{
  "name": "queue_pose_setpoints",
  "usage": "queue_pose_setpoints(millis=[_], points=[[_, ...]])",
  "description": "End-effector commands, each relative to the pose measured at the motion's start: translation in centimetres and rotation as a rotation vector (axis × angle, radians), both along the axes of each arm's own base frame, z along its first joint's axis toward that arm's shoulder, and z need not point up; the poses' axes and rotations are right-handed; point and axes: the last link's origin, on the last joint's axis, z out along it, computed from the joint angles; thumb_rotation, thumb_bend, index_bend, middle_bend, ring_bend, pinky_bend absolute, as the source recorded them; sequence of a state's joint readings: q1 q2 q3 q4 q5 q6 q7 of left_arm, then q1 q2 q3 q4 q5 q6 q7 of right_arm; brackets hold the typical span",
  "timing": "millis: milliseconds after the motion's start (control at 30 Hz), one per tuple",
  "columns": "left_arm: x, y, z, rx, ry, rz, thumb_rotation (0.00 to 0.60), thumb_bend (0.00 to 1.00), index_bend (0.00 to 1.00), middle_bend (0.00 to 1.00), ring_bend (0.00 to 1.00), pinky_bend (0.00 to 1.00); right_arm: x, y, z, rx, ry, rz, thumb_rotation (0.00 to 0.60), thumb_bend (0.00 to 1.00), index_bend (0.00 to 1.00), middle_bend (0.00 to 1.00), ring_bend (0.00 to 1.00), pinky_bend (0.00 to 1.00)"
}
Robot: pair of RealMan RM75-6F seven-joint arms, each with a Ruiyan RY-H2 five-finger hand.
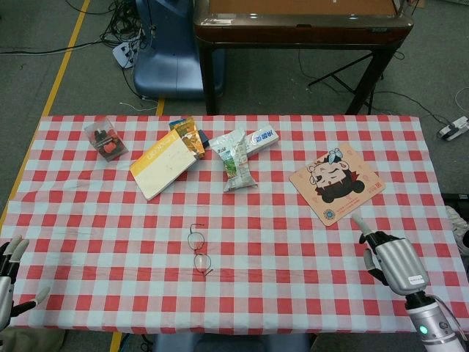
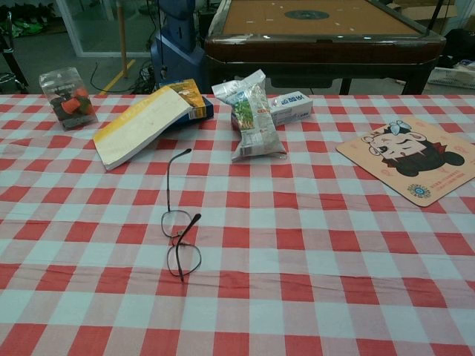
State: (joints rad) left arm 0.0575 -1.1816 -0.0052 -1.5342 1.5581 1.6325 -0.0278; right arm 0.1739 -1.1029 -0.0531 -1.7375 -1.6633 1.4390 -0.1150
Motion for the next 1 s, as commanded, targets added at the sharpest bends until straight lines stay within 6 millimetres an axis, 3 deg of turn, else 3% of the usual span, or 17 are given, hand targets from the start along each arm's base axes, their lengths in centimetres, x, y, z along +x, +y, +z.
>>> queue_pose_setpoints(millis=[33,100,200,433,600,767,1000], points=[[0.0,0.0,0.0,-0.001,0.0,-0.001,0.6,0.16,0.0,0.0,0.0,0.0,2.0,-0.6,-1.6,0.085,0.024,0.091,0.6,0.66,0.0,0.57,0.54,0.63],[-0.1,-0.1,0.1,0.006,0.001,0.002,0.6,0.16,0.0,0.0,0.0,0.0,3.5,-1.0,-2.9,0.149,0.038,0.153,0.6,0.66,0.0,0.68,0.66,0.64],[-0.4,-0.3,0.4,0.016,-0.001,0.01,0.6,0.16,0.0,0.0,0.0,0.0,5.7,-1.5,-5.0,0.238,0.056,0.243,0.6,0.66,0.0,0.78,0.75,0.69],[-1.2,-1.1,0.8,0.029,0.0,0.04,0.6,0.16,0.0,0.0,0.0,0.0,10.2,-2.3,-10.2,0.439,0.109,0.396,0.6,0.67,0.0,0.91,0.89,0.84],[-1.7,-1.6,1.1,0.039,0.004,0.061,0.6,0.16,0.0,0.0,0.0,0.0,13.1,-2.3,-13.4,0.575,0.13,0.47,0.6,0.77,0.0,0.98,0.99,0.89],[-2.0,-1.9,1.3,0.046,0.008,0.071,0.6,0.16,0.0,0.0,0.0,0.0,15.1,-2.0,-15.7,0.677,0.157,0.523,0.6,0.83,0.0,1.0,1.0,0.92],[-2.0,-2.0,1.4,0.046,0.01,0.072,0.6,0.16,0.0,0.0,0.0,0.0,17.5,-2.3,-18.2,0.751,0.142,0.541,0.6,0.85,0.0,1.0,1.0,0.93]])
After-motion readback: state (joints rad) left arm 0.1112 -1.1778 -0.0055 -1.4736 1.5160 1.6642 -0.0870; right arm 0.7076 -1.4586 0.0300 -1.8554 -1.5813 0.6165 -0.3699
